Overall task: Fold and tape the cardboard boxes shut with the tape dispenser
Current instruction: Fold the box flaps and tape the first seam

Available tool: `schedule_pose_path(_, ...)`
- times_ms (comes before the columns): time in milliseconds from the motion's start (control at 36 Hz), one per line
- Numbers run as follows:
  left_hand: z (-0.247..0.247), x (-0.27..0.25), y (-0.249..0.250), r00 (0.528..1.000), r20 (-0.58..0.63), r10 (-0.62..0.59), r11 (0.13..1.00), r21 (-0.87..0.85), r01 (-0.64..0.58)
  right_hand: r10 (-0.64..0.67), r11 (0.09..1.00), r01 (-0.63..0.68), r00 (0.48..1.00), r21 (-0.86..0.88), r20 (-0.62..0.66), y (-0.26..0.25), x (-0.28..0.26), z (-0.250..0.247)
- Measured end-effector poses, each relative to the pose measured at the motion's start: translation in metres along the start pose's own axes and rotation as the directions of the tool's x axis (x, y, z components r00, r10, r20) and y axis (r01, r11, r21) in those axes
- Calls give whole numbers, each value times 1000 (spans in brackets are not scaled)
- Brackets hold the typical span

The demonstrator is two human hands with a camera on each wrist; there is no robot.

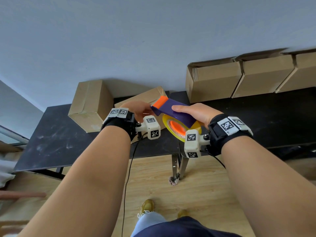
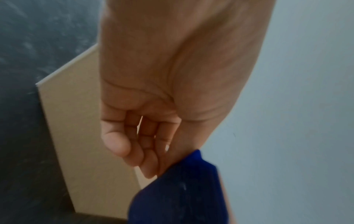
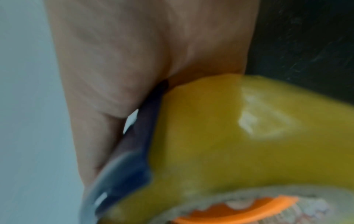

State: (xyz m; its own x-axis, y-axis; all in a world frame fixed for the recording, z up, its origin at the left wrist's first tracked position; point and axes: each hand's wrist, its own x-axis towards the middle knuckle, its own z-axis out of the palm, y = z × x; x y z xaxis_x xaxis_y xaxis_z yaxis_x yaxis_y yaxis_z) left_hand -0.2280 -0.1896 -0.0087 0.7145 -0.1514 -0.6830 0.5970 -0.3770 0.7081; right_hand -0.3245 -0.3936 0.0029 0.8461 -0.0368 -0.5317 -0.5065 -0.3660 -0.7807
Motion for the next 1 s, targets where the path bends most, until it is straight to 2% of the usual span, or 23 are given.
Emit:
schedule_pose_path(56, 2, 6, 2, 1000, -20, 17, 994, 110, -14, 6, 999, -7, 1000, -37, -20, 0, 1, 0)
schedule_pose_path(139, 3, 12, 9, 994, -94, 60, 986, 160, -44, 5, 998, -8, 999, -58, -47, -1, 0, 2)
schedule_pose_path(222, -1, 13, 18, 982, -162, 99, 949, 312, -44, -11, 997, 5, 996, -80, -83, -3, -2, 2)
schedule_pose_path(361, -2, 19, 31, 968, -185, 168, 904, 420, -76, -8, 998, 1, 994, -65, -110, -3, -7, -7)
schedule_pose_path(444, -4, 21, 34, 894, -336, 295, 867, 488, -103, 7, 998, -16, 992, -67, -127, -2, -10, -12)
schedule_pose_path(500, -11, 25, 35, 855, -402, 327, 836, 545, -63, 27, 996, -37, 992, -80, -126, 1, -12, -17)
schedule_pose_path(556, -13, 25, 36, 815, -445, 371, 847, 523, -101, 46, 997, -54, 991, -61, -127, 5, -15, -21)
schedule_pose_path(667, 1, 29, 40, 765, -392, 511, 795, 554, -247, 50, 998, -56, 984, -28, -168, 7, -17, -26)
schedule_pose_path(722, 6, 32, 41, 765, -372, 527, 795, 533, -289, 53, 998, -57, 977, -17, -206, 6, -15, -27)
schedule_pose_path(889, 8, 43, 59, 738, -324, 592, 741, 578, -340, 75, 997, -79, 953, -4, -295, -2, -1, -20)
schedule_pose_path(1000, 7, 56, 73, 754, -288, 590, 715, 621, -322, 91, 995, -95, 942, 6, -323, -8, 10, -13)
